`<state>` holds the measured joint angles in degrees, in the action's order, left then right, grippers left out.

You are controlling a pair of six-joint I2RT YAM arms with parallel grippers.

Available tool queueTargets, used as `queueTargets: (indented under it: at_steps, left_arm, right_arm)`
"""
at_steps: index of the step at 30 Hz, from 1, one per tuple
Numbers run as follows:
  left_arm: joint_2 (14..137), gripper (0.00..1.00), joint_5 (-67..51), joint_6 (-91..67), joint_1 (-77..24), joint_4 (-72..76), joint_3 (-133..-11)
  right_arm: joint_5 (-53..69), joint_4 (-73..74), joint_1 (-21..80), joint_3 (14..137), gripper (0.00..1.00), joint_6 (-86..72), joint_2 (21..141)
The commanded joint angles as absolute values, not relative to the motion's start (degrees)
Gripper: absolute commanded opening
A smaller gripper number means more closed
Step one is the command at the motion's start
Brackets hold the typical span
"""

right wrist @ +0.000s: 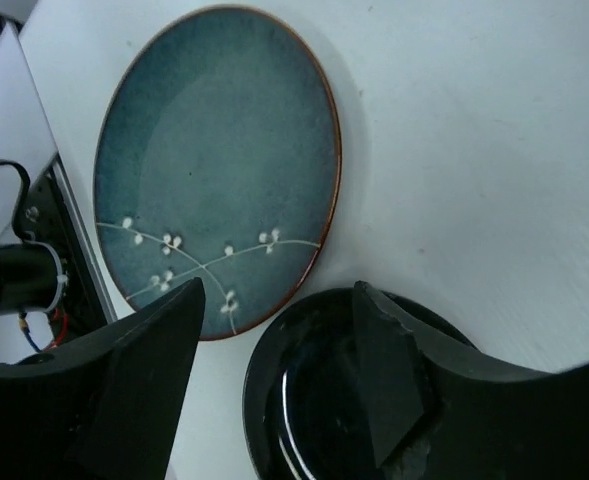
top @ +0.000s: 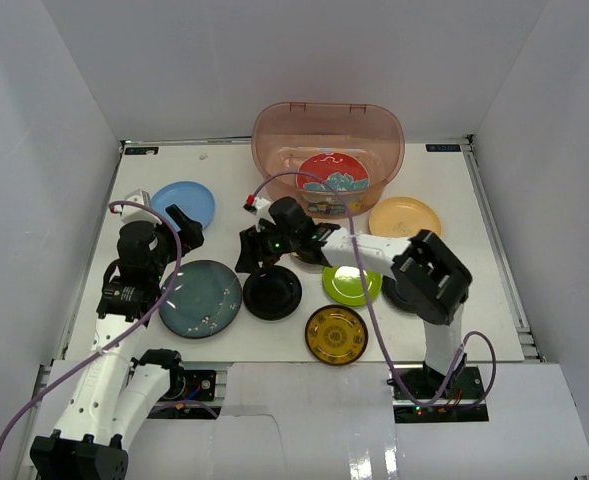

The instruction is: Place the plates into the plastic bin on the countertop

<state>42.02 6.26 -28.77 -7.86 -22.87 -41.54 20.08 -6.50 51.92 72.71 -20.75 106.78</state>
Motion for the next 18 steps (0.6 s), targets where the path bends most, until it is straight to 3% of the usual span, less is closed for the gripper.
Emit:
queueTargets:
  at_steps: [1, 4, 9, 14, 18]
  left_arm:
    - [42.36, 0.98, 9.67, -30.06, -7.38, -24.17, -43.07]
    - [42.63, 0.98, 8.7, -29.8, -7.12, -24.0, -42.98]
    - [43.33, 0.98, 6.77, -29.36, -6.77, -23.56, -42.98]
    - [43.07, 0.98, 2.56, -28.66, -6.77, -22.86, -42.72]
    - [41.75, 0.98, -7.63, -24.26, -6.85, -21.62, -43.06]
  right_arm:
    - [25.13, -6.42, 53.52, 79.96, 0.68, -20.65, 112.4]
    - [25.57, -7.56, 53.7, 81.12, 0.74, -21.27, 116.71]
    - [26.19, -6.42, 53.7, 85.42, 0.74, -22.23, 122.86]
    - [29.16, -6.07, 53.7, 88.32, 0.69, -23.9, 127.35]
    - [33.74, -5.01, 54.49, 92.01, 0.63, -25.4, 132.09]
